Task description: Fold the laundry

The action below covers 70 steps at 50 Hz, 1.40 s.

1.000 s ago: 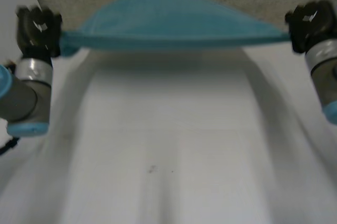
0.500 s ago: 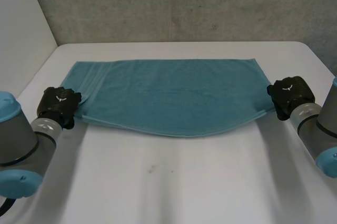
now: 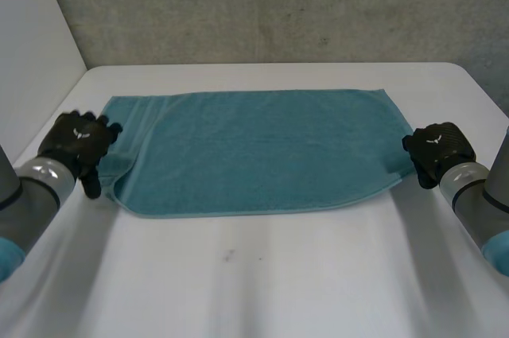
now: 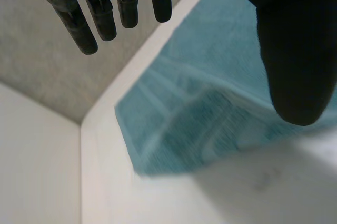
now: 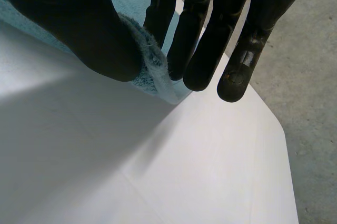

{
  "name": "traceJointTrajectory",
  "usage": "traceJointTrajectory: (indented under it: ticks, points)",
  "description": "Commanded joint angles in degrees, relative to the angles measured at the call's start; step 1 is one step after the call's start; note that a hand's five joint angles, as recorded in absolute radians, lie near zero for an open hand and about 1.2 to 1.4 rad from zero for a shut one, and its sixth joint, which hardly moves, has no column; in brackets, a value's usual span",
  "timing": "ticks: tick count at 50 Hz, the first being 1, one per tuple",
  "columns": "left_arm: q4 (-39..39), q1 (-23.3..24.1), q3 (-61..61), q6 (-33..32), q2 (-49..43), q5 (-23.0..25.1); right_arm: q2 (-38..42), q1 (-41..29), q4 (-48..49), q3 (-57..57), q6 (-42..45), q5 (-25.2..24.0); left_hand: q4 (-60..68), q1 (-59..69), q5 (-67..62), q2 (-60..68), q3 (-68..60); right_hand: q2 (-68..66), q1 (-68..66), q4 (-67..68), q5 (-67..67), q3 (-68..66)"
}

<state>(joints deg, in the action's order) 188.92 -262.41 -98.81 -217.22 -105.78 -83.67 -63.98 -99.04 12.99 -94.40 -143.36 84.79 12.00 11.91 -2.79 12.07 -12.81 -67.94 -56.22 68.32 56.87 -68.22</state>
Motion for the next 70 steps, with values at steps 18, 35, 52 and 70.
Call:
traceJointTrajectory:
  ticks: [18, 35, 52, 70]
  points:
    - [-11.6, -4.6, 25.3, -19.3, -22.4, 22.9, 0.5, -0.1, 0.7, -1.1, 0.1, -0.1, 7.5, 7.6, -6.7, 7.4, -6.7, -12.1, -23.8, 11.7, 13.1, -11.8]
    - [-21.3, -6.6, 32.1, -21.2, -26.7, 23.2, 0.6, -0.2, 0.7, -1.2, 0.1, -0.1, 16.0, 16.1, -15.3, 16.0, -15.2, -12.1, -23.8, 11.7, 13.1, -11.8]
    - [-21.7, -7.8, 32.3, -22.0, -26.8, 22.5, 0.6, -0.4, 0.7, -1.6, 0.1, -0.1, 16.2, 16.3, -15.4, 16.1, -15.4, -12.1, -23.8, 11.7, 13.1, -11.8]
    - [-21.8, -8.6, 31.7, -22.1, -27.8, 22.1, 0.6, -0.5, 0.7, -1.7, 0.4, 0.0, 16.0, 16.1, -15.3, 16.0, -15.2, -12.1, -23.8, 11.7, 13.1, -11.8]
